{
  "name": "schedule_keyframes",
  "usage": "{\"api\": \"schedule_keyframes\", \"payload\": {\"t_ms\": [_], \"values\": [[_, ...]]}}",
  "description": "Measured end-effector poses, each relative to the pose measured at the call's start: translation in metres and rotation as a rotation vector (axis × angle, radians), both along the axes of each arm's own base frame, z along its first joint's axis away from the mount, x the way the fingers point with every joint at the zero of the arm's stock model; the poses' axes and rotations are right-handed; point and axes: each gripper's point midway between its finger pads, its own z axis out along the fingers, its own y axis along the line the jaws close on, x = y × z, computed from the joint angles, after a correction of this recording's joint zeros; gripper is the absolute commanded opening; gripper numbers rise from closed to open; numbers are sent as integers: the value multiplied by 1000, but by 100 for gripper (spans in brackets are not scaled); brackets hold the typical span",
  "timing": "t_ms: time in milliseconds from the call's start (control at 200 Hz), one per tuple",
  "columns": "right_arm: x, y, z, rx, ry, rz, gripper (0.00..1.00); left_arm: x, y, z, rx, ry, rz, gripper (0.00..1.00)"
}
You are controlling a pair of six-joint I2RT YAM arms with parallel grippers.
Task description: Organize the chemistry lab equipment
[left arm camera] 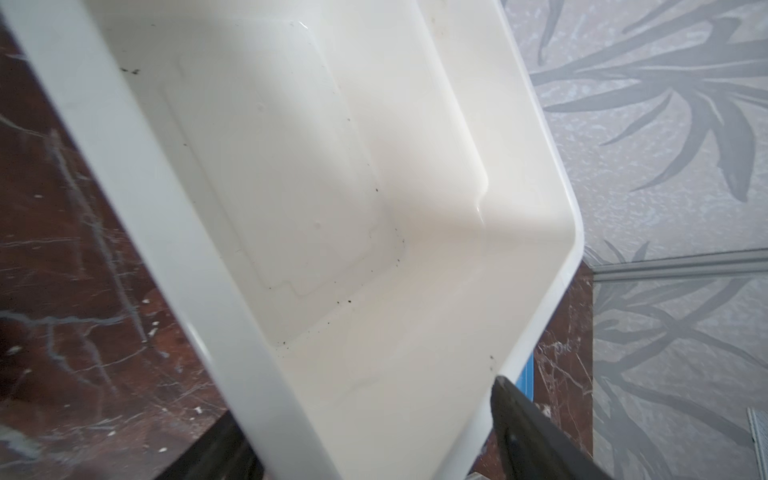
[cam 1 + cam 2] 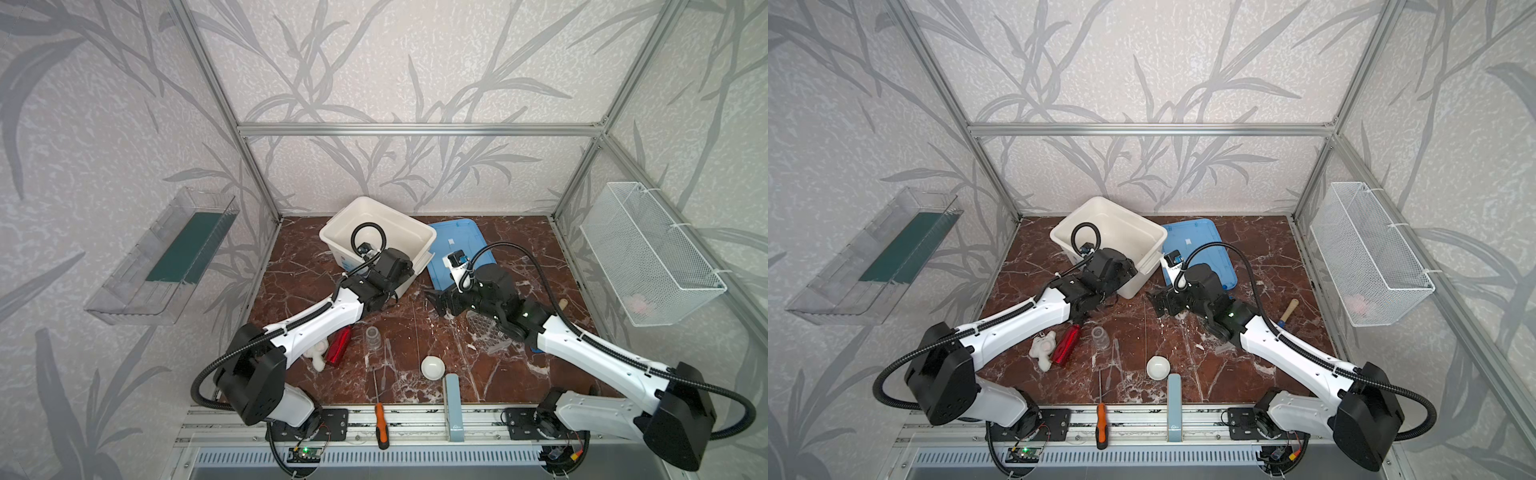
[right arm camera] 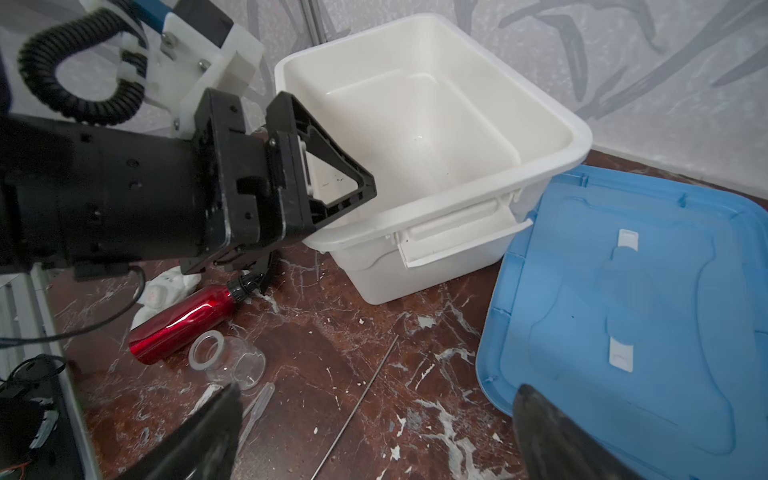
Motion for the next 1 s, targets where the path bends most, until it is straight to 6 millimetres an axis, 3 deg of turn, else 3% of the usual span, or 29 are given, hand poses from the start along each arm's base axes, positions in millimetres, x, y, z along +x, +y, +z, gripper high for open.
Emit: {"api": "schedule_keyframes", "payload": {"t_ms": [195,340,425,490,580,680,745,835,999], "values": [[22,-31,2,41,15,-148,99,20,-39,10,-55,-48,-80,97],[25,-36,1,53,26,-173,99,29,-47,19,-63,-75,-159,97],[25,-37,0,58,32,-180,99,26,-51,25,-54,-85,-228,97],[25,-38,-2,60,39,-184,99,20,-53,29,-41,-77,-290,91],[25,-40,-4,69,51,-191,99,8,-53,45,-39,-95,-386,92],[25,-36,-5,68,78,-174,99,-6,-42,76,-40,-132,-447,92],[28,-31,-4,69,97,-165,99,-4,-27,96,-18,-160,-450,92],[30,-26,-3,80,121,-156,99,14,8,118,81,-195,-408,92],[32,-19,0,85,156,-137,99,57,72,134,362,-148,-286,93]]}}
